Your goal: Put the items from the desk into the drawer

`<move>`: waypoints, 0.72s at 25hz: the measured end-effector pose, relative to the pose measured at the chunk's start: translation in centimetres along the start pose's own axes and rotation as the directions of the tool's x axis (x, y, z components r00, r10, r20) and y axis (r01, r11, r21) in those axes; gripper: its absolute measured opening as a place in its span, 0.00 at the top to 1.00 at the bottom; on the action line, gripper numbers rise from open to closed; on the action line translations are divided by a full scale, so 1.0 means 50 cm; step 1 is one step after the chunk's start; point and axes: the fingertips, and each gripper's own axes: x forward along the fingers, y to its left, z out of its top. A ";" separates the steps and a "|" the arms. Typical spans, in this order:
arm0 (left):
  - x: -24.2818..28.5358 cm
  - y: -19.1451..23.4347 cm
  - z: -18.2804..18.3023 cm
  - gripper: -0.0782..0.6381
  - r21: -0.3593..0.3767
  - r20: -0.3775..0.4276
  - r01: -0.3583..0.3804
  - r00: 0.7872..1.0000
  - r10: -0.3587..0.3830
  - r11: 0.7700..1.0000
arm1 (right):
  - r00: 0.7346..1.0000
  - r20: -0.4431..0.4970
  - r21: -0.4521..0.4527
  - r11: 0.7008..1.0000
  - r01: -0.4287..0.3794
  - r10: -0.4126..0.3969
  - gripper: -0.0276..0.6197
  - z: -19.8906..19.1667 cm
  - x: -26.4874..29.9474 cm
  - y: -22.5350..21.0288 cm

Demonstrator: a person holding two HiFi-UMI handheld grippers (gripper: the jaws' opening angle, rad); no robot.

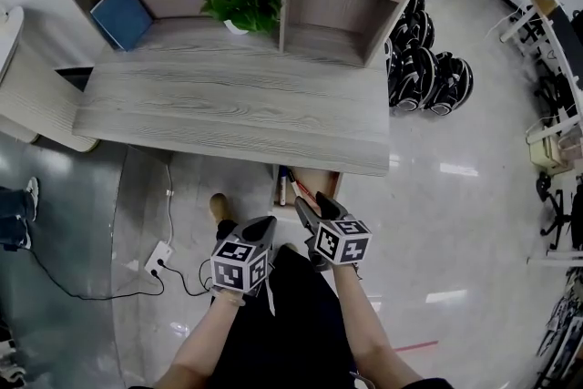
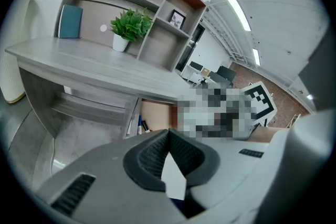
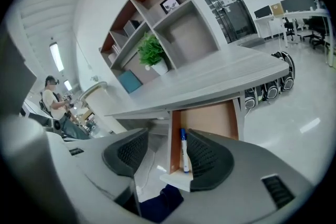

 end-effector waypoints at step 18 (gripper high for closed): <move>-0.107 -0.181 0.156 0.85 0.168 0.160 0.213 0.957 -0.240 0.962 | 0.820 0.532 0.155 0.929 -0.337 0.209 0.94 0.245 -0.270 0.205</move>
